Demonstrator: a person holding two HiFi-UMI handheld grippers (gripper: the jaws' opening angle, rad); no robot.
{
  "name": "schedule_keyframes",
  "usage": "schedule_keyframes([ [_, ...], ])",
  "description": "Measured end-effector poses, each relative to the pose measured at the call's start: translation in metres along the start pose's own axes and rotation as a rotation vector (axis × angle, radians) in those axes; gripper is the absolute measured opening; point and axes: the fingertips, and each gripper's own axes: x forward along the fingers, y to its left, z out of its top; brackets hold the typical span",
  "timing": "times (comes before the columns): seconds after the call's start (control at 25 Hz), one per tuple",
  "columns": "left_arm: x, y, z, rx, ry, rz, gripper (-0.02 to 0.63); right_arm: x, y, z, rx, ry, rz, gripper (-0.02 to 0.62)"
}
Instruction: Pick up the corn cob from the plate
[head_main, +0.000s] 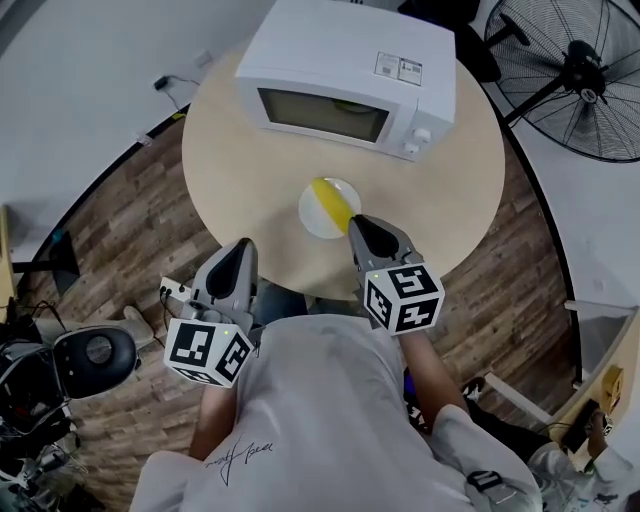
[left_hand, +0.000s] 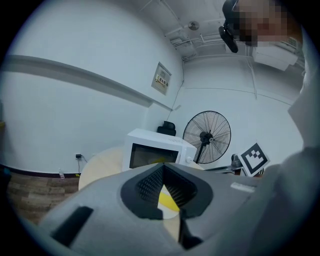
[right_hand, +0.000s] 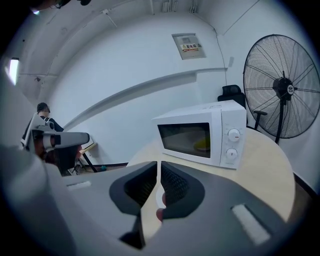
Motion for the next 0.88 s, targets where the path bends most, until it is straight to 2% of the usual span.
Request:
schedule_keyframes([
  [0.52, -0.004, 0.017, 0.003, -0.02, -0.021, 0.039, -0.009, 0.025, -0.004, -0.006, -0.048, 0.052, 0.001, 0.061],
  [0.88, -0.005, 0.019, 0.003, -0.024, -0.016, 0.029, -0.009, 0.044, -0.004, -0.022, -0.093, 0.12, 0.018, 0.074],
])
